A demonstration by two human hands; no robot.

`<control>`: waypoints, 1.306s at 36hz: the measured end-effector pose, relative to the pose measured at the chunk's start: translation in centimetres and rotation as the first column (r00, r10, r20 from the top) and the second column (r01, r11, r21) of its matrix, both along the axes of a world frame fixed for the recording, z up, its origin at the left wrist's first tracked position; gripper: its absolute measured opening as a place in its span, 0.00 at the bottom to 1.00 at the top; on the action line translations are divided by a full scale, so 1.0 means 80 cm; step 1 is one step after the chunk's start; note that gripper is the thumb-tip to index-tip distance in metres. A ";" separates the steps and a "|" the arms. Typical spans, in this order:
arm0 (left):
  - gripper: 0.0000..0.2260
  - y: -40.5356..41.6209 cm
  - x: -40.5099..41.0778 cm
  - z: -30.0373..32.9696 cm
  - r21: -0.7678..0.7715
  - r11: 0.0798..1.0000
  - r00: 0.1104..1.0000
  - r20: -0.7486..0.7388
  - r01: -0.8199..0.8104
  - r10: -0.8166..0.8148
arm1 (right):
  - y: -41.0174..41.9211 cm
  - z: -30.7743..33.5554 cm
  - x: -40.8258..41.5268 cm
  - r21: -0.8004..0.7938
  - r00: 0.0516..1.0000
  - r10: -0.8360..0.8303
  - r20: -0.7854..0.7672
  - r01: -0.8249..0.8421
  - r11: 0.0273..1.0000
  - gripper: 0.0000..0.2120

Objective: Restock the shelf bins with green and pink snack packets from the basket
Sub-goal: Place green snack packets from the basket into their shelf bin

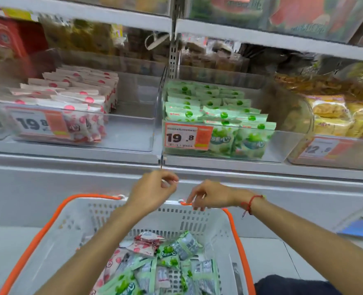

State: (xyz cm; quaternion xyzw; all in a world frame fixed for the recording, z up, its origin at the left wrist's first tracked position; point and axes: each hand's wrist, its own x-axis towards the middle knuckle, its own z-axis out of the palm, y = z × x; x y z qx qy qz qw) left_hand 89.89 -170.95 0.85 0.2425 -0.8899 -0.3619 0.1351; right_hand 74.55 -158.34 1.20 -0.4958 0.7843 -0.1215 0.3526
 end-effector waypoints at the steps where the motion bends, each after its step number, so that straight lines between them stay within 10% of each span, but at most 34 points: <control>1: 0.06 -0.002 0.006 -0.021 0.029 1.000 0.998 0.056 -0.001 0.000 | -0.002 -0.024 0.004 0.054 1.000 0.010 0.007 -0.011 0.998 0.10; 9: 0.12 0.002 0.061 -0.173 0.180 0.981 0.835 0.526 0.075 -0.160 | 0.004 -0.176 0.068 0.380 0.997 0.032 0.067 -0.055 0.923 0.14; 16: 0.35 0.044 0.111 -0.253 0.347 0.863 0.375 0.793 0.368 -0.479 | 0.030 -0.267 0.124 0.683 0.971 0.196 0.139 -0.237 0.691 0.42; 26: 0.37 0.025 0.104 -0.240 0.470 0.881 0.601 0.690 0.053 -0.404 | 0.027 -0.240 0.099 0.612 0.962 0.006 0.274 -0.179 0.771 0.46; 32: 0.17 -0.006 0.087 -0.194 0.748 0.565 0.715 0.602 -0.349 -0.355 | 0.013 -0.179 0.084 0.366 0.964 0.110 0.240 -0.195 0.910 0.51; 39: 0.37 -0.031 0.069 -0.123 0.910 0.311 0.814 0.393 -0.276 -0.428 | -0.007 -0.097 0.061 0.043 0.959 0.008 0.285 -0.021 0.999 0.12; 47: 0.45 -0.026 0.038 -0.021 0.712 0.696 0.893 0.367 -0.088 -0.262 | 0.002 -0.012 0.015 0.000 0.941 -0.042 0.335 0.044 0.999 0.39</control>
